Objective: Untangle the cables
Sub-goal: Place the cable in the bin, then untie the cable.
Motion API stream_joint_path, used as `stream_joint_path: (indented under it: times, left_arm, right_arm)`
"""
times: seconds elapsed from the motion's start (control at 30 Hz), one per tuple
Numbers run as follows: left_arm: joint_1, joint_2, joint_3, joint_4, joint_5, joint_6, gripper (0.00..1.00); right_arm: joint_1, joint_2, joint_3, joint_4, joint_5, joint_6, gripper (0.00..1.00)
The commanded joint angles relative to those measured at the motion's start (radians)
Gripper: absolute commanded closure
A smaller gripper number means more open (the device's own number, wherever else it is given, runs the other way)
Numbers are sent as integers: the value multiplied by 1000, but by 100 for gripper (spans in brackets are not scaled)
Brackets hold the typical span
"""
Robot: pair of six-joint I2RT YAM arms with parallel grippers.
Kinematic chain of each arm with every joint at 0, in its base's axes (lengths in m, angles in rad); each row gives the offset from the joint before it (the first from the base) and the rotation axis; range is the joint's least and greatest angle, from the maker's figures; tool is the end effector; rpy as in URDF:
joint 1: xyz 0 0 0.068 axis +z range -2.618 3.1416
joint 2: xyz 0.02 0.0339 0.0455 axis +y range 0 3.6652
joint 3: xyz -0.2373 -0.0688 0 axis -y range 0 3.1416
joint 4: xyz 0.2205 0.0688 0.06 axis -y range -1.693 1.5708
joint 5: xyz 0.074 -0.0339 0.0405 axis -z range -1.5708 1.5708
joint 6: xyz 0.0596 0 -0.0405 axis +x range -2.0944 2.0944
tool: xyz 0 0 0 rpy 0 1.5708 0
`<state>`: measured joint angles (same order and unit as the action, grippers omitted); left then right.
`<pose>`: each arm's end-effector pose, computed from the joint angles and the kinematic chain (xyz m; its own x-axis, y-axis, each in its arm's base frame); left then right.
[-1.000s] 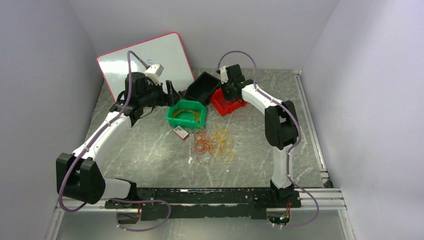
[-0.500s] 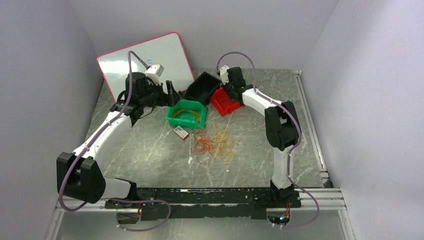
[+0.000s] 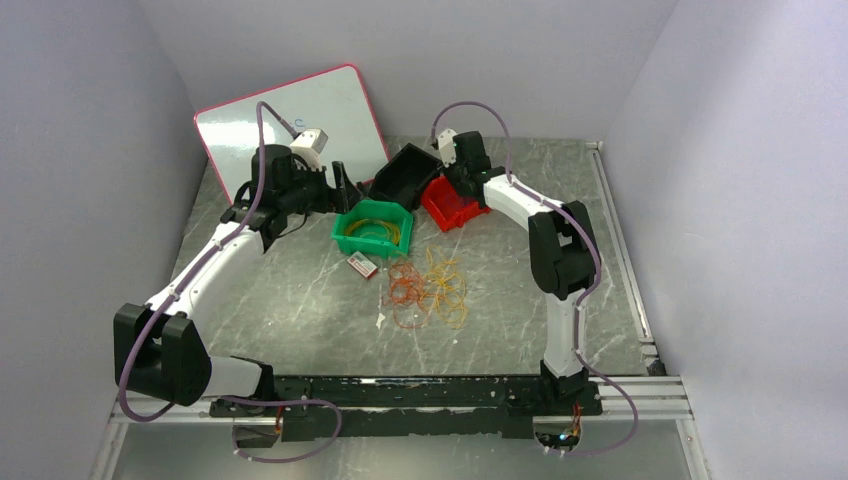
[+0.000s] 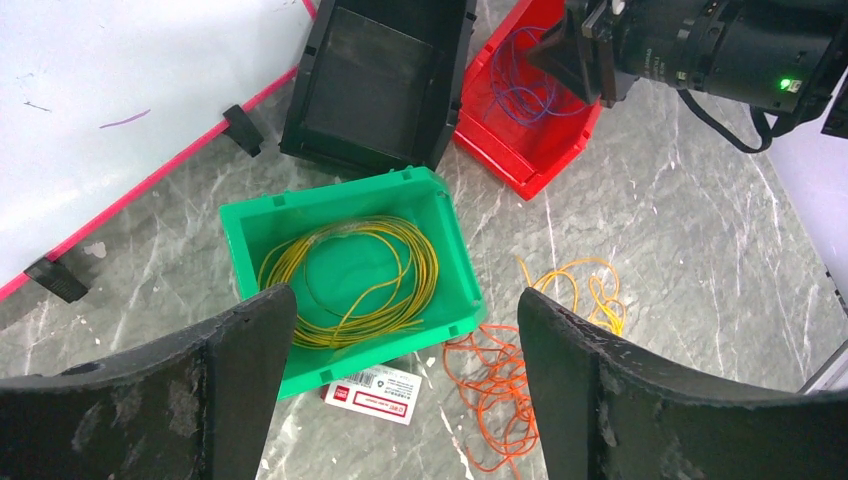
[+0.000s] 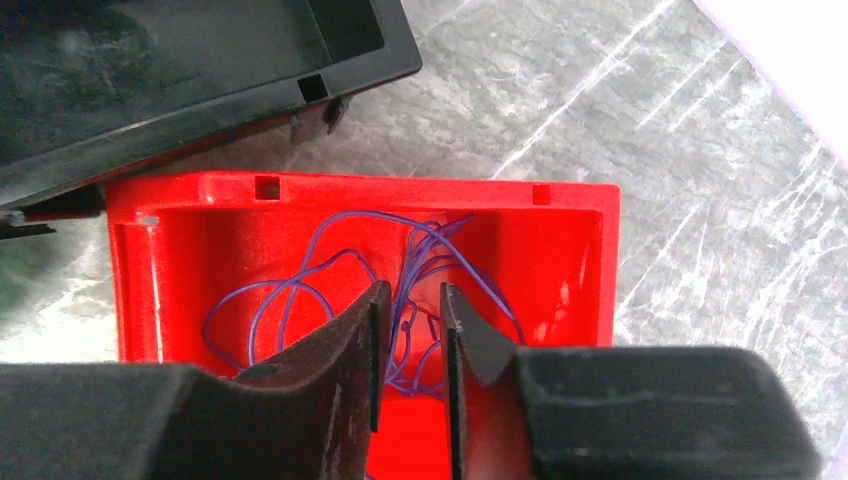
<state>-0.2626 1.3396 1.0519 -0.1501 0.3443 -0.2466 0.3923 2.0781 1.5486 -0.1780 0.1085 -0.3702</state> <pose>0.2960 -0.1004 0.2843 -0.5287 -0.0958 -0.8434 0.4233 0.8314 -0.3599 0.4249 0.1688 0.1747 -0.4499 -0.5754 -0.6830 -0.5007 0.7958 -0.3406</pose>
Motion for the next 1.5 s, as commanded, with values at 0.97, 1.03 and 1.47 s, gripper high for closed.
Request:
stream_joint_path:
  times: [0.97, 1.03, 1.47]
  left_arm:
    - [-20, -178, -134, 38, 86, -95, 4]
    - [-53, -211, -172, 32, 59, -109, 4]
    - [-233, -277, -340, 65, -74, -249, 7]
  right_arm:
    - [85, -644, -576, 97, -280, 609, 49]
    - [140, -643, -591, 96, -266, 607, 47]
    - [259, -640, -577, -10, -170, 650, 43]
